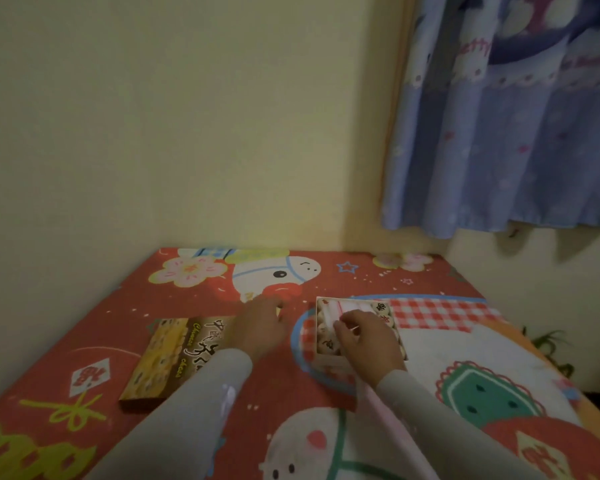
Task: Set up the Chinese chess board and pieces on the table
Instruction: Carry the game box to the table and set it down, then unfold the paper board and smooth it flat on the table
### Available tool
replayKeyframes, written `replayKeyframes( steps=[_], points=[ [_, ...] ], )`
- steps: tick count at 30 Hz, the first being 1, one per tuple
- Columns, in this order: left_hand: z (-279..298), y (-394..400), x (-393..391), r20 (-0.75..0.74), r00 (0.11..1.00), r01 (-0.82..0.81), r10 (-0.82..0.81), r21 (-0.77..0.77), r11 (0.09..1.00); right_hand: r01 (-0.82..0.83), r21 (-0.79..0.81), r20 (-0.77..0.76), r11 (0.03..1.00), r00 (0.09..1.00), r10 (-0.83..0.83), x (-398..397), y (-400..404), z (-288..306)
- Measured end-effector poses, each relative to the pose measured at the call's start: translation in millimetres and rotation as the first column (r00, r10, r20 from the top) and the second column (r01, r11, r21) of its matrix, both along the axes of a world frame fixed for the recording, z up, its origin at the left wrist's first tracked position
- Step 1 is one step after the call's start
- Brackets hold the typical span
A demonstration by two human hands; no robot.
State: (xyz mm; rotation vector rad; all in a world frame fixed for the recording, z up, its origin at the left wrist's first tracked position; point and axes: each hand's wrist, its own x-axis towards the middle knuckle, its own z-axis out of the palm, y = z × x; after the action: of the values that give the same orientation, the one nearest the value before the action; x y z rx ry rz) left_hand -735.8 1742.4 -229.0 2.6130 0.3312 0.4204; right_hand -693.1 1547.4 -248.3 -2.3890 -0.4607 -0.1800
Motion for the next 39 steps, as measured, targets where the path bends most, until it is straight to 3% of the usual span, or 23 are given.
replayKeyframes(
  steps=[4, 9, 11, 14, 17, 19, 21, 23, 26, 28, 33, 39],
  points=[
    [2.0, -43.7, 36.9, -0.064, 0.986, 0.158, -0.156, 0.030, 0.987, 0.083, -0.151, 0.058, 0.985, 0.995, -0.075, 27.6, -35.6, -1.7],
    [-7.1, -67.5, 62.1, -0.120, 0.984, 0.137, -0.133, 0.021, 0.990, 0.060, -0.368, 0.017, 0.928, 0.998, -0.058, 44.7, -36.7, -9.2],
    [-9.8, -68.6, 67.1, -0.145, 0.982, 0.123, -0.125, -0.019, 0.992, 0.067, -0.378, 0.043, 0.923, 0.998, -0.054, 49.3, -35.6, -14.9],
    [-7.1, -69.0, 69.0, -0.134, 0.988, 0.053, -0.073, -0.145, 0.988, 0.025, -0.243, 0.051, 0.970, 0.999, -0.013, 56.0, -41.3, -15.2],
    [-1.5, -75.4, 67.1, -0.097, 0.993, 0.029, -0.071, -0.384, 0.923, -0.083, 0.065, -0.088, 0.994, 0.992, 0.088, 52.9, -55.6, -2.7],
    [2.5, -79.8, 66.3, -0.036, 0.996, 0.044, -0.082, -0.608, 0.793, -0.063, 0.297, -0.205, 0.953, 0.970, 0.128, 48.8, -62.2, 6.3],
    [9.7, -86.8, 61.6, 0.001, 0.998, 0.041, -0.065, -0.786, 0.617, 0.036, 0.529, -0.338, 0.848, 0.926, 0.171, 45.1, -69.4, 15.3],
    [22.9, -99.5, 47.6, 0.024, 0.989, 0.093, -0.144, -0.866, 0.492, 0.135, 0.681, -0.429, 0.720, 0.870, 0.242, 41.0, -78.4, 25.1],
    [38.8, -119.4, 23.2, 0.024, 0.963, 0.193, -0.267, -0.754, 0.628, 0.199, 0.784, -0.464, 0.588, 0.817, 0.343, 27.2, -94.8, 43.0],
    [48.8, -126.0, 6.4, 0.037, 0.978, 0.173, -0.205, -0.693, 0.700, 0.206, 0.798, -0.463, 0.567, 0.812, 0.356, 16.8, -107.8, 51.9],
    [61.4, -118.1, -24.5, 0.006, 0.993, 0.072, -0.116, -0.811, 0.581, 0.163, 0.811, -0.445, 0.562, 0.796, 0.410, -7.2, -130.1, 58.8],
    [71.3, -115.2, -66.0, 0.016, 0.999, 0.043, -0.051, -0.807, 0.589, 0.099, 0.796, -0.429, 0.598, 0.789, 0.440, -33.0, -137.8, 60.1]
  ],
)
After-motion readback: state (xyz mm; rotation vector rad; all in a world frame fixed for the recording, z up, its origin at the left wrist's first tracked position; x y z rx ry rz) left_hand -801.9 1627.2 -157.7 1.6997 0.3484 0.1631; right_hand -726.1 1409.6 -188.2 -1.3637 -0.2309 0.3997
